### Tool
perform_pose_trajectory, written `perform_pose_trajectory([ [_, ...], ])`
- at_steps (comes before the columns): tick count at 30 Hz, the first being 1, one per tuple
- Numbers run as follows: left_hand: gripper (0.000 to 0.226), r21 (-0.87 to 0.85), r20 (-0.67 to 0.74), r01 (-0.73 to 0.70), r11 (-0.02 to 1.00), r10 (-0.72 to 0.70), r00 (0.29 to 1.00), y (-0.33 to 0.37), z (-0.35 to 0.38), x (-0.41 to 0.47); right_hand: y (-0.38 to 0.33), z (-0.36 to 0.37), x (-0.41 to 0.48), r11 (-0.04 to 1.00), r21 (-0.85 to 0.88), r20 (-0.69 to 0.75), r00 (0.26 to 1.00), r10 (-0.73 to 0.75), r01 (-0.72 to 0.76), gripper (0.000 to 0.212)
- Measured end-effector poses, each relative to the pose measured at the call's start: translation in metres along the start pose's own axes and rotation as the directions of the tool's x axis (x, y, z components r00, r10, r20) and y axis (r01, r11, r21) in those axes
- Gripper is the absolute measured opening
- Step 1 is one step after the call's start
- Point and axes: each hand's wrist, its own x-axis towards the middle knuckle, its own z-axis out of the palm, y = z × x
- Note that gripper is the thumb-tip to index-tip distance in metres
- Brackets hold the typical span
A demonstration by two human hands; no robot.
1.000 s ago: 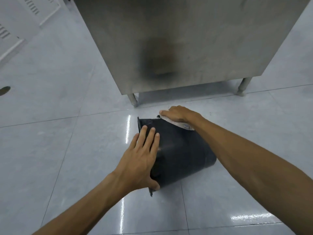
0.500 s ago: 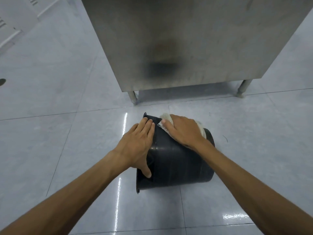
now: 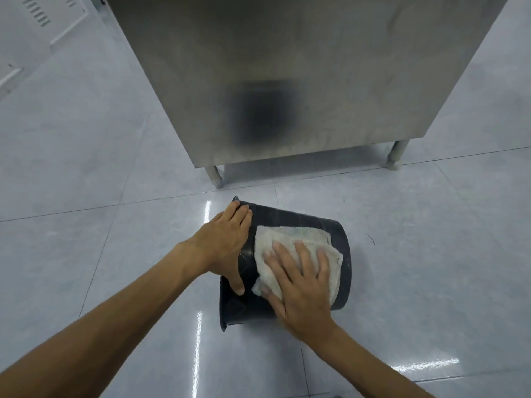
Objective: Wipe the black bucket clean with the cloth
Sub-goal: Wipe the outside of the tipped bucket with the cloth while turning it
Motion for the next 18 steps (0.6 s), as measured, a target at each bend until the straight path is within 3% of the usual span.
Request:
perform_pose_trajectory([
  [3,0.155,-0.064,-0.01,-0.007,0.998,0.006,1.0,0.001,0.006,-0.008,0.009,-0.01,0.049,0.985,0.025,0.102,0.98,0.168,-0.172,0.054],
  [6,0.151,-0.077,-0.008,-0.004,0.997,0.003,1.0,0.006,0.005,-0.016,0.023,-0.012,0.102,0.948,0.066,0.334,0.902,0.274,-0.313,0.054],
  [10,0.15,-0.08,0.019,0.034,0.996,-0.033,0.999,0.012,0.003,-0.021,0.052,0.006,0.152,0.914,0.066,0.691,0.679,0.248,-0.4,0.059],
  [12,0.151,-0.084,0.016,0.052,0.995,-0.05,0.999,0.018,0.007,-0.026,0.06,0.019,0.165,0.913,0.028,0.758,0.604,0.246,-0.407,0.057],
  [14,0.151,-0.087,0.004,0.079,0.993,-0.078,0.997,0.025,0.011,-0.029,0.064,0.024,0.17,0.903,0.047,0.758,0.604,0.246,-0.427,0.056],
  [18,0.15,-0.077,0.005,0.098,0.992,-0.098,0.995,0.027,0.006,-0.026,0.059,0.0,0.157,0.871,0.244,0.667,0.726,0.168,-0.426,0.053],
])
